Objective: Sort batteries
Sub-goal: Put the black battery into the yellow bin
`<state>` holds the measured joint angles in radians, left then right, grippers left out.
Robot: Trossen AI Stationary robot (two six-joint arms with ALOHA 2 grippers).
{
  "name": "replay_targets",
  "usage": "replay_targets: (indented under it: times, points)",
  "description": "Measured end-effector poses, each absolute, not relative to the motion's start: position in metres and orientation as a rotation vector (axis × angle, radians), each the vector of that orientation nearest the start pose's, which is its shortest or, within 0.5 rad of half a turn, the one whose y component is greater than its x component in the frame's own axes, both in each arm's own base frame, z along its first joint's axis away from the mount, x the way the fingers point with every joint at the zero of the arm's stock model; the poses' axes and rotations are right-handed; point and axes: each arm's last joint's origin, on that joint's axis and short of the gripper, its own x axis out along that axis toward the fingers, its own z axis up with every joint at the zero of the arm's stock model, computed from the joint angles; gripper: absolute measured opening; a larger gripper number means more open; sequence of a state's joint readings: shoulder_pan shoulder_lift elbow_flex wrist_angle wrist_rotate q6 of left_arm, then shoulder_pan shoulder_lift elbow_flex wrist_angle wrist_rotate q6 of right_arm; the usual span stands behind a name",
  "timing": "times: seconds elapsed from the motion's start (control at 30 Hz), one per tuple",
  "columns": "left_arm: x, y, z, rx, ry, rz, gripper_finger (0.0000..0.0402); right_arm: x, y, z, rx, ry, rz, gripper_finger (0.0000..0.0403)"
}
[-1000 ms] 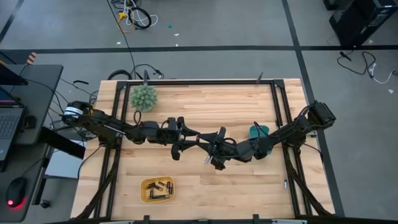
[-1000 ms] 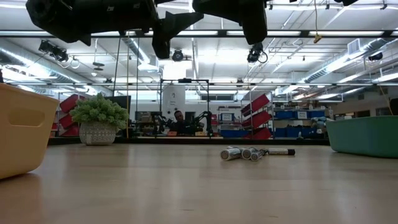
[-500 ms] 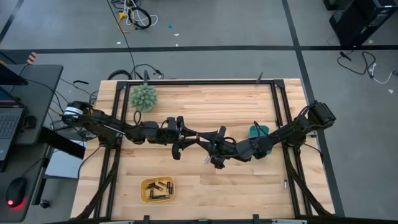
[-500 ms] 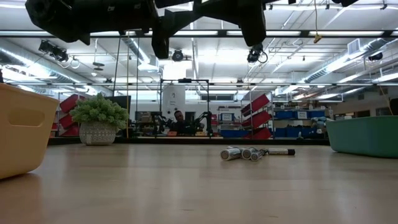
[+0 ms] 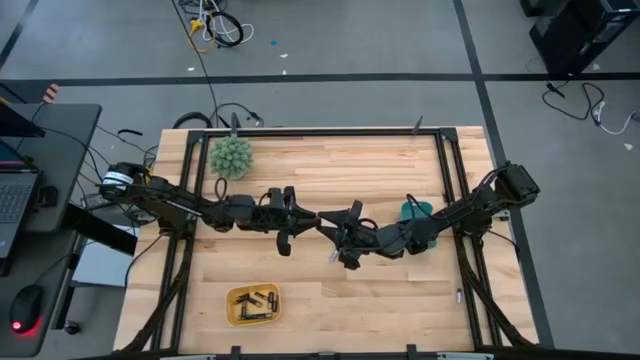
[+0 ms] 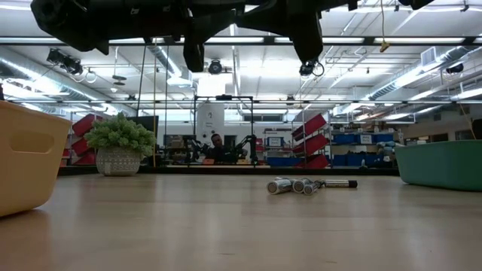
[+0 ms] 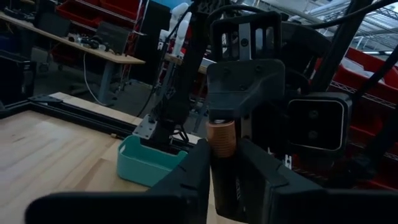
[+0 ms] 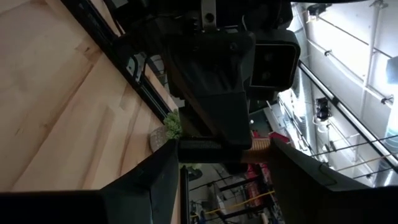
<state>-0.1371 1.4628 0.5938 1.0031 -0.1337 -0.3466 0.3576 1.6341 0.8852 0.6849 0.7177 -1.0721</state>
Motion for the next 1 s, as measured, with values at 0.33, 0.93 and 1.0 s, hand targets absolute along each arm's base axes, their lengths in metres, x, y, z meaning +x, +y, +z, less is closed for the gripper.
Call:
replay_targets:
  times: [0.33, 0.93, 1.0]
  points:
    - [0.289, -0.036, 0.23, -0.364, -0.125, -0.031, 0.0052, 0.331, 0.103, 0.238, -1.098, 0.245, -0.296, 0.0209]
    - [0.289, -0.037, 0.231, -0.338, -0.131, -0.042, 0.005, 0.326, 0.112, 0.239, -1.09, 0.296, -0.393, 0.0268]
    - [0.288, -0.037, 0.233, -0.334, -0.14, -0.051, 0.005, 0.324, 0.114, 0.239, -1.089, 0.304, -0.409, 0.0266]
